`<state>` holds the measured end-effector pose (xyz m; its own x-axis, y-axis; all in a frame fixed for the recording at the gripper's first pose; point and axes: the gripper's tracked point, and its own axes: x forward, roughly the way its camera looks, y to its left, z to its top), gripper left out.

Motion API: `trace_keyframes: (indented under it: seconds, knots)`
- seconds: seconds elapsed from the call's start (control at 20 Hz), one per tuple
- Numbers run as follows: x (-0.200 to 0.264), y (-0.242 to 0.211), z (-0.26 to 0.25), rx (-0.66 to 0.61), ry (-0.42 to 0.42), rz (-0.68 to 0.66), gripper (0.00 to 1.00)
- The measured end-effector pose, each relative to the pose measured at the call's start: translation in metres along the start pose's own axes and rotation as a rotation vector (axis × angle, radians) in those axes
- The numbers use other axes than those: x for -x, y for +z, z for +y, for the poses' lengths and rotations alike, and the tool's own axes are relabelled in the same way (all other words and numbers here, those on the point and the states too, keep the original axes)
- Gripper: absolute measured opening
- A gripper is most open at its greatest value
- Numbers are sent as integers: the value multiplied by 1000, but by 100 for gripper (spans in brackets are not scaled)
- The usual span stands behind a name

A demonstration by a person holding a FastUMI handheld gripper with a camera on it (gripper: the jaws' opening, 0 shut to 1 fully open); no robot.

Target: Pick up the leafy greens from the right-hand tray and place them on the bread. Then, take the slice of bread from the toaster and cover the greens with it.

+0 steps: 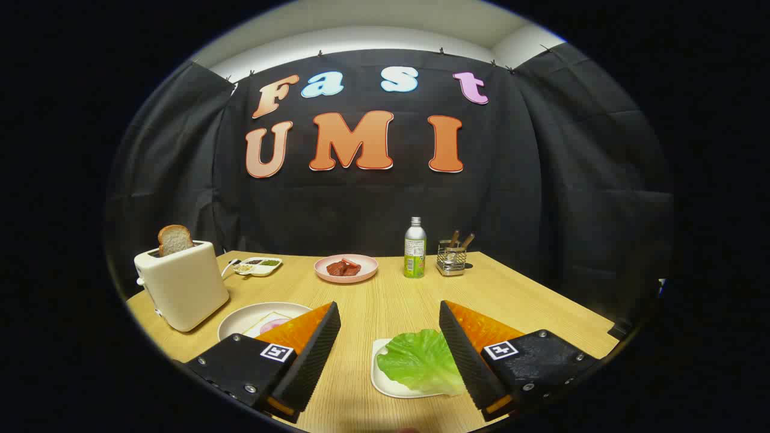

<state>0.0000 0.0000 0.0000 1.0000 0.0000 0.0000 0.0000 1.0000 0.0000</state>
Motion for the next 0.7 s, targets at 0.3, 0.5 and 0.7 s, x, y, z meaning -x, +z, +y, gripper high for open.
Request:
trace_keyframes:
  seconds: [0.3, 0.5, 0.7]
  knots:
    - [1, -8, -3, 8, -5, 24, 99]
    - [0, -9, -8, 3, -8, 30, 99]
    - [1, -13, -10, -7, -12, 40, 99]
